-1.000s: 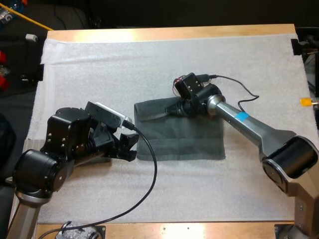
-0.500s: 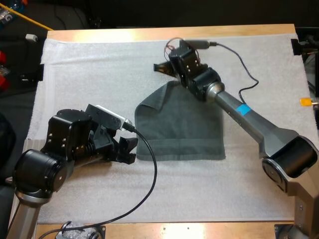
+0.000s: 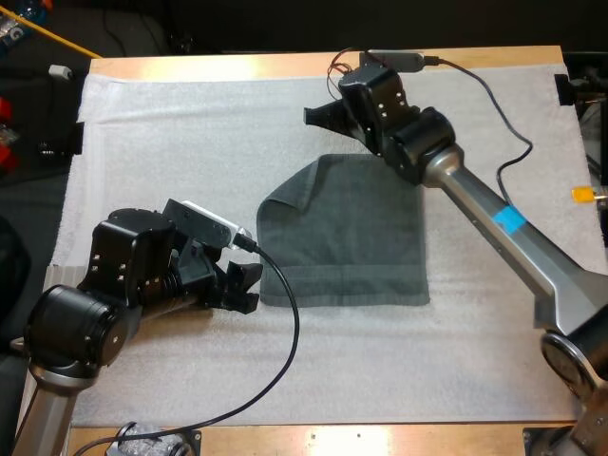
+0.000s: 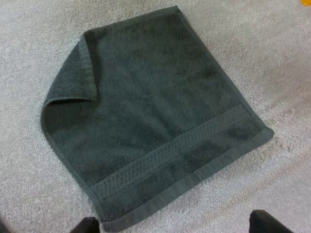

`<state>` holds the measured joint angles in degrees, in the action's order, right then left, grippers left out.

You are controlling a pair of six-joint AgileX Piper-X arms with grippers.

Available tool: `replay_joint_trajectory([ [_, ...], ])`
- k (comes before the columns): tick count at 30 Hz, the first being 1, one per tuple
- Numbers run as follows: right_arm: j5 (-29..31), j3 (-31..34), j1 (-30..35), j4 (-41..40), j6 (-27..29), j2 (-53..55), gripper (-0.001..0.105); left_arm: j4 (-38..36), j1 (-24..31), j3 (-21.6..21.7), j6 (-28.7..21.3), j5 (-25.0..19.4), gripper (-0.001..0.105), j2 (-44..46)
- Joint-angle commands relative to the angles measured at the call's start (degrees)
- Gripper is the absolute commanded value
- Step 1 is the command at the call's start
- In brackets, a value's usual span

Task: Pick towel from pile, fold and stack

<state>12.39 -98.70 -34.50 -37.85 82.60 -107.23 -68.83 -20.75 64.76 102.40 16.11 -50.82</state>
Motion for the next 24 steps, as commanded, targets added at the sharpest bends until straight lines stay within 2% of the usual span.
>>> replay_joint_trajectory([
  [1,-2.57,-0.57,0.15,-3.09,1.35,1.16,0.0,0.09,0.08,0.36,0.59,0.39,0.06,0.19],
  [8,-12.33,-0.57,-1.19,-13.05,1.37,1.46,0.0,0.09,0.08,0.36,0.59,0.39,0.06,0.19],
  [18,-12.39,-0.57,-7.84,-12.85,2.89,-7.18,0.0,0.09,0.08,0.36,0.59,0.39,0.06,0.19],
  [24,-8.66,-0.57,-8.02,-9.67,2.02,-12.54,0.0,-0.29,0.08,0.36,0.59,0.39,0.06,0.19],
])
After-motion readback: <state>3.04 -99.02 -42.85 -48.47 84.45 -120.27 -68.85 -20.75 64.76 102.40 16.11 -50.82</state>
